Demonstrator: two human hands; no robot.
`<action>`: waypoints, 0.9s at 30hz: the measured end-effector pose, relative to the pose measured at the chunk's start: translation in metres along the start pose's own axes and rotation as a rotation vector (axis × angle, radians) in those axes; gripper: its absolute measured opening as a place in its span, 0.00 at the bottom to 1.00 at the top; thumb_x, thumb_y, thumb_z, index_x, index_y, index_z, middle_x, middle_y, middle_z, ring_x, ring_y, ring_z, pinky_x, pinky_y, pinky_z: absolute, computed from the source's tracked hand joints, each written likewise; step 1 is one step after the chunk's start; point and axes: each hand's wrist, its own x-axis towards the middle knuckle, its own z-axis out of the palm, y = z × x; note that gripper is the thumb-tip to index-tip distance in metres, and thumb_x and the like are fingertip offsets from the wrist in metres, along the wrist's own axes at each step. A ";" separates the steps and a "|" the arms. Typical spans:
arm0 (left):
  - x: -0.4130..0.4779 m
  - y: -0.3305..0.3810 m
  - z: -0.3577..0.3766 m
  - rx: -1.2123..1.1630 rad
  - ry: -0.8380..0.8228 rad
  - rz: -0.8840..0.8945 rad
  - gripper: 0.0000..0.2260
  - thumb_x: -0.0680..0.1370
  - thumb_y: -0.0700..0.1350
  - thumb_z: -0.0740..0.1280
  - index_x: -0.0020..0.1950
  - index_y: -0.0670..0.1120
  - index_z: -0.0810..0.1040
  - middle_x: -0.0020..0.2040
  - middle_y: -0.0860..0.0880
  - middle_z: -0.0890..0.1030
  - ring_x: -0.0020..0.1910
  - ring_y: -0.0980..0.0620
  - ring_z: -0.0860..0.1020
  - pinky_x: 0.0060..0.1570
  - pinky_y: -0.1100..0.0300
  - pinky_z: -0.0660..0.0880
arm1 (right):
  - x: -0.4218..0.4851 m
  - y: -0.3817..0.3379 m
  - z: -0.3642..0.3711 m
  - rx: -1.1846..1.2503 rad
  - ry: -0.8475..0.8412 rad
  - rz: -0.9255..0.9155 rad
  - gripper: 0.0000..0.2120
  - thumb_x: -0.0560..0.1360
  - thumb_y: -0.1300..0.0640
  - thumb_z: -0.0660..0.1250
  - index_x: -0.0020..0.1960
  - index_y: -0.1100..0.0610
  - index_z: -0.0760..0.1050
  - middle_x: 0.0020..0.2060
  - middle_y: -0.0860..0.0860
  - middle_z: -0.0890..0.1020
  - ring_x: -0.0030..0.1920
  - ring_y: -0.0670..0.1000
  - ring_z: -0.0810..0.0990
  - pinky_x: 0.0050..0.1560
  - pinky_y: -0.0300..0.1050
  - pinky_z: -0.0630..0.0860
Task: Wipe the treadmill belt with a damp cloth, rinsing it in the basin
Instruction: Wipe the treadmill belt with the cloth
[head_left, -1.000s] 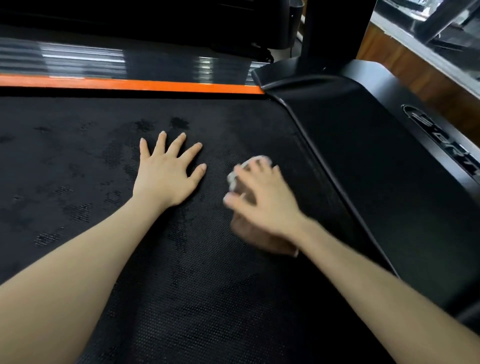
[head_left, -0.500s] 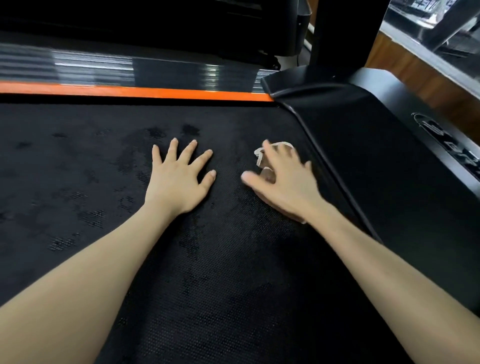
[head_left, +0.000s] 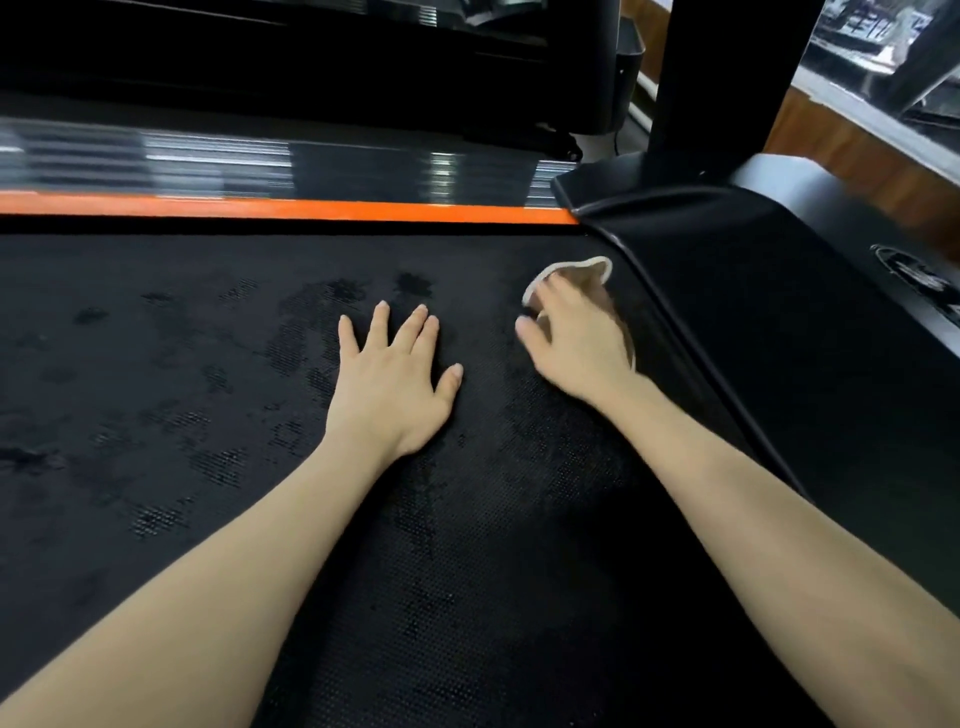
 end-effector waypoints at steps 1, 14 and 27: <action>0.000 0.000 0.000 0.000 -0.002 0.002 0.28 0.80 0.58 0.45 0.78 0.47 0.52 0.78 0.51 0.52 0.77 0.43 0.46 0.72 0.40 0.42 | -0.019 -0.009 -0.003 0.045 -0.006 -0.145 0.22 0.73 0.41 0.55 0.59 0.54 0.73 0.59 0.53 0.76 0.59 0.59 0.74 0.57 0.53 0.73; 0.001 0.000 0.000 0.020 -0.010 0.005 0.28 0.79 0.56 0.39 0.78 0.48 0.51 0.78 0.51 0.51 0.77 0.43 0.46 0.73 0.40 0.43 | 0.030 -0.007 -0.009 0.060 -0.256 -0.147 0.22 0.79 0.43 0.56 0.73 0.39 0.60 0.76 0.46 0.56 0.75 0.52 0.53 0.72 0.58 0.50; -0.010 -0.036 -0.022 0.052 -0.032 -0.224 0.24 0.81 0.58 0.49 0.76 0.52 0.58 0.78 0.45 0.53 0.76 0.40 0.48 0.71 0.38 0.44 | 0.022 -0.015 -0.004 0.069 -0.209 -0.041 0.20 0.79 0.42 0.57 0.70 0.44 0.68 0.73 0.43 0.64 0.73 0.56 0.59 0.70 0.52 0.56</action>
